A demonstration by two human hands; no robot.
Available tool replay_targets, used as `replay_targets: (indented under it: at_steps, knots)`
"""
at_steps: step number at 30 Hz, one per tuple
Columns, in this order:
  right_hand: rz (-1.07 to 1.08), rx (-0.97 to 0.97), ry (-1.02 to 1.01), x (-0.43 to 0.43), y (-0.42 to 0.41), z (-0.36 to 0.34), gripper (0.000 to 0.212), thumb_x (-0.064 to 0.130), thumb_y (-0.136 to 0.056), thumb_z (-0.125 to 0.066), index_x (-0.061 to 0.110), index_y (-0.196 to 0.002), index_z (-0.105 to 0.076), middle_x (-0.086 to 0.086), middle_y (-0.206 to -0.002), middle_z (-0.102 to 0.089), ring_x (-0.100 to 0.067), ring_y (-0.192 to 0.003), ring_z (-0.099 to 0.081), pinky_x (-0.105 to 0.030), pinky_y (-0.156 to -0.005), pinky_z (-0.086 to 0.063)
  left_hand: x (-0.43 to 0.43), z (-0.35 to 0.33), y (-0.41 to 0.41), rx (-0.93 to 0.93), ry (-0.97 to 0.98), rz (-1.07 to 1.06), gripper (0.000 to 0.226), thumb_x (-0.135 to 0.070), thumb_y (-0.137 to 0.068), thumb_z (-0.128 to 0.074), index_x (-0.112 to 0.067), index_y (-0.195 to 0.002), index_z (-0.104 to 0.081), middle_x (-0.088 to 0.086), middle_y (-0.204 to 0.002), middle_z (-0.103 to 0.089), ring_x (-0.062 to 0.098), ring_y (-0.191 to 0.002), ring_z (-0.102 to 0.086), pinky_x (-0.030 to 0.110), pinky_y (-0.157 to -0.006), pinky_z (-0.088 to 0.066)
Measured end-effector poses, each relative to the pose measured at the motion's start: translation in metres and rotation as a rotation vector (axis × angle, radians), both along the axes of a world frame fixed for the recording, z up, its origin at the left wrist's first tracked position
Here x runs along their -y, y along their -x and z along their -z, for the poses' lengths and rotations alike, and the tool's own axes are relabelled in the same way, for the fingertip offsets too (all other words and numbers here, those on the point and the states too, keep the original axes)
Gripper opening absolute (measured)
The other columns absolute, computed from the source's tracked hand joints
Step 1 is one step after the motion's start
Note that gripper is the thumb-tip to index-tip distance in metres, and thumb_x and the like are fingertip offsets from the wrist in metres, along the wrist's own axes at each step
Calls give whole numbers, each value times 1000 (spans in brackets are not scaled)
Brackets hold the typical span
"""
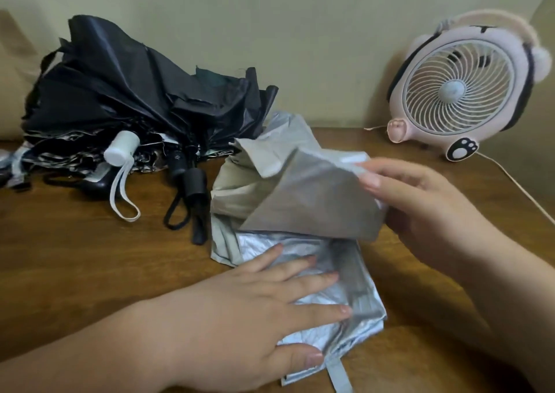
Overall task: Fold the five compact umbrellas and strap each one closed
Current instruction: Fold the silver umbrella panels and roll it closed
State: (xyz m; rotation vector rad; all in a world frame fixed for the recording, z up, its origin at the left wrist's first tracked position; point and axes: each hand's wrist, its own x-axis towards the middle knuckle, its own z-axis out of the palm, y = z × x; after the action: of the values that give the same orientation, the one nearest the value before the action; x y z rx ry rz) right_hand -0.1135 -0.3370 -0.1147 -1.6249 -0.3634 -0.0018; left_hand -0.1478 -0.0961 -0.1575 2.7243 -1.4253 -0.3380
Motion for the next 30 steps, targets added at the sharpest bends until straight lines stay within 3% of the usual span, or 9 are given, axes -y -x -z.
replay_targets:
  at_steps: [3,5,8,10,14,18,21,24,30]
  knots:
    - [39,-74,-7,16,29,24,57,54,-75,-76,16,-117,-75,-12,-121,-73,-35,-114,-67,-60,-102,-48,0,4,5,125,62,27,68,-64,-94,-15,-44,-154,-37,-10,-167,-28,16,-156,-20,47,-124,-13]
    - [59,-129,-43,21,38,35,63,55,-69,-81,18,-120,-75,-17,-120,-72,-47,-111,-64,-65,-102,-45,-2,6,6,213,94,27,59,-59,-95,-29,-37,-140,-60,-6,-149,-57,19,-138,-53,48,-107,-46]
    - [100,-67,48,21,45,41,47,49,-69,-85,25,-109,-80,-10,-82,-72,-25,-73,-60,-26,-72,-52,-2,-2,1,90,167,37,60,-66,-93,-28,-47,-149,-41,-19,-157,-42,10,-144,-43,46,-115,-43]
    - [110,-68,61,19,47,41,24,26,-74,-77,19,-96,-83,-1,-69,-70,-11,-64,-60,-13,-63,-47,-6,-8,-1,170,202,134,44,-61,-101,-34,-45,-139,-52,-21,-147,-51,11,-129,-57,43,-97,-54]
    - [51,-59,110,17,50,45,23,23,-78,-78,22,-101,-82,-10,-92,-79,-23,-89,-75,-23,-76,-58,-21,-25,3,410,560,184,18,-34,-98,-68,-22,-93,-81,-7,-81,-69,13,-69,-59,28,-64,-46]
    - [37,90,307,23,53,54,56,32,-78,-84,39,-130,-66,-6,-111,-74,-30,-102,-69,-47,-89,-57,-23,-33,-1,579,659,-11,57,-50,-81,-84,-17,-124,-66,5,-113,-63,20,-103,-57,36,-92,-46]
    - [38,158,361,21,54,60,70,5,-80,-84,36,-137,-57,2,-114,-74,-22,-107,-70,-36,-95,-55,-18,-23,-13,488,503,-77,65,-58,-83,-77,-26,-136,-57,0,-142,-53,21,-132,-49,46,-113,-35]
    - [152,216,434,19,51,62,55,-7,-79,-80,30,-118,-69,14,-104,-74,-10,-96,-72,-25,-85,-56,-14,-13,-21,461,506,68,22,-28,-84,-83,-22,-104,-78,-6,-120,-70,18,-117,-62,48,-104,-44]
    - [242,571,757,24,49,60,26,29,-82,-72,27,-108,-78,14,-93,-55,-11,-90,-56,-24,-77,-46,-9,-2,-24,465,541,135,30,-5,-66,-91,-19,-90,-79,-4,-99,-76,22,-93,-72,51,-84,-57]
